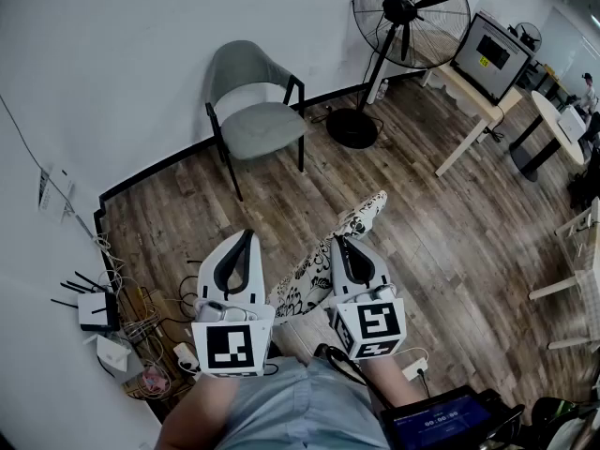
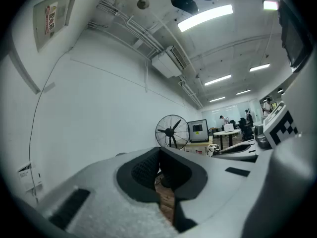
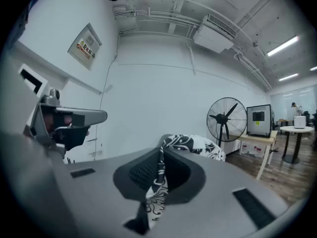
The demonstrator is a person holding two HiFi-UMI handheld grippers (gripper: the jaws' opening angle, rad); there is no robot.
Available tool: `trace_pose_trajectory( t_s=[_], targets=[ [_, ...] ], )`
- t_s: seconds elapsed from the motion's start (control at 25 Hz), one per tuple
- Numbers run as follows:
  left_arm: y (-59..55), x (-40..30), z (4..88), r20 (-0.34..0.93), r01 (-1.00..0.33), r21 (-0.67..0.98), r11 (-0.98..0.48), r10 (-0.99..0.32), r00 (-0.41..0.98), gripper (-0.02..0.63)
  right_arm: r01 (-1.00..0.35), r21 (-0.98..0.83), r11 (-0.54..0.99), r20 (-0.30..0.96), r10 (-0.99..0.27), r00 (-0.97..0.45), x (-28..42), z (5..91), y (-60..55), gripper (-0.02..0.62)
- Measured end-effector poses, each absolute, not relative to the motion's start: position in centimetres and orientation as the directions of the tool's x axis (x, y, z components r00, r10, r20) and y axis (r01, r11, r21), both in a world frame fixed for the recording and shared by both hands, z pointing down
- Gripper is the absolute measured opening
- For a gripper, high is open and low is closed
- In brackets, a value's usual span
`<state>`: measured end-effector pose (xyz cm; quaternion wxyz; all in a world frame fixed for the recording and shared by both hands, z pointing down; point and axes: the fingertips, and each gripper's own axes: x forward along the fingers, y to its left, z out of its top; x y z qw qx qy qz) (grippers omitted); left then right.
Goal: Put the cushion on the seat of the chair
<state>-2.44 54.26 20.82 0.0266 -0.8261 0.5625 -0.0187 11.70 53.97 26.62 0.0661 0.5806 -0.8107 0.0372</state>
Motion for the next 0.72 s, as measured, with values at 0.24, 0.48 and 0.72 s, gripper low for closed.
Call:
trace_pose_trajectory(
  t_s=[0.24, 0.48, 0.72],
  targets=[
    [54.0, -2.7, 20.9, -0.012, -0.925, -0.076, -0.372, -0.928, 0.374, 0.009, -0.947, 0.026, 0.32, 0.143, -0.939, -0.313, 11.4, 26.5, 53.5, 0.015],
    [54.0, -4.7, 21.5, 0.01, -0.925, -0.069, -0.375, -0.927, 0.375, 0.009, -0.948, -0.005, 0.319, 0.159, -0.935, -0.316, 10.1, 26.9, 53.0, 0.017],
    [53.1, -5.9, 22.3, 0.033, -0.93, -0.063, -0.363, -0.932, 0.361, 0.009, -0.945, 0.002, 0.328, 0.156, -0.933, -0.324, 9.3, 26.3, 51.7, 0.017]
  ],
)
